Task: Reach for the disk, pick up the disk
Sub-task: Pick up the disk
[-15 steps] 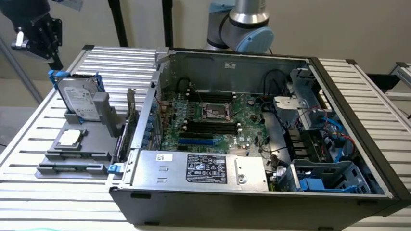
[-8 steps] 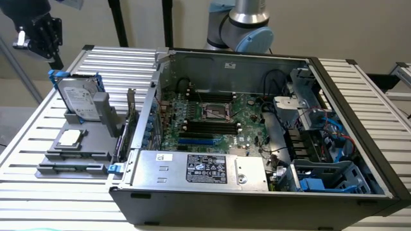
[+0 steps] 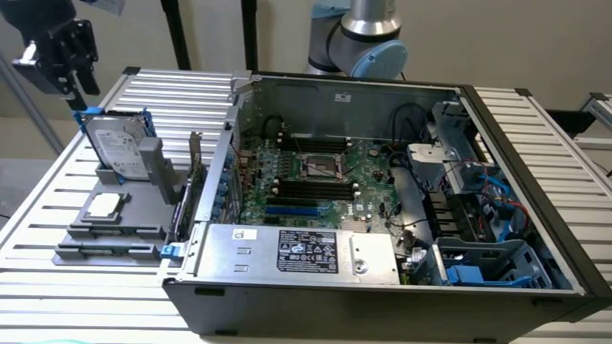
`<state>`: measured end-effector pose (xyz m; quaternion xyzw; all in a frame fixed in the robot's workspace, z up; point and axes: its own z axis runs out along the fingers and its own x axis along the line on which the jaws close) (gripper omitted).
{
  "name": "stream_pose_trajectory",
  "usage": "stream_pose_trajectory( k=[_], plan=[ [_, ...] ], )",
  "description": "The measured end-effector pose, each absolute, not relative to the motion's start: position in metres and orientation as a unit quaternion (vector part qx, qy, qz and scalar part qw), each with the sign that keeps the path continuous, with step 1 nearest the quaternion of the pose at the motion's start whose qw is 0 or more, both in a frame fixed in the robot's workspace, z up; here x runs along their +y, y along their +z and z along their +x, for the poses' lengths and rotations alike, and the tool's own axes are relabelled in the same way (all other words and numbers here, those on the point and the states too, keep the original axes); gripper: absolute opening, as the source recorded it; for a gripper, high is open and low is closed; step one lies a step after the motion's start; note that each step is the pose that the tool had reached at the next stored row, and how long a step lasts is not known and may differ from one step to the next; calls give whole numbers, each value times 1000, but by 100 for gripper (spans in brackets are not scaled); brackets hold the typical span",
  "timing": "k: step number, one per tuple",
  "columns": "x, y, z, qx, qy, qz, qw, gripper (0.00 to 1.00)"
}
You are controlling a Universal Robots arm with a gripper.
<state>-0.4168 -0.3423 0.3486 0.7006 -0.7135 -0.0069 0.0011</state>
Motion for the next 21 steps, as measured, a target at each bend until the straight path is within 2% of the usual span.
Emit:
stream_pose_trajectory(
  k=[1, 4, 5, 21],
  plan=[
    [-342, 348, -417, -714, -7, 701, 1, 53],
    [-342, 343, -417, -714, -7, 701, 1, 59],
    [-342, 341, -417, -714, -7, 701, 1, 65],
    [-336, 312, -417, -714, -7, 701, 1, 65]
  ],
)
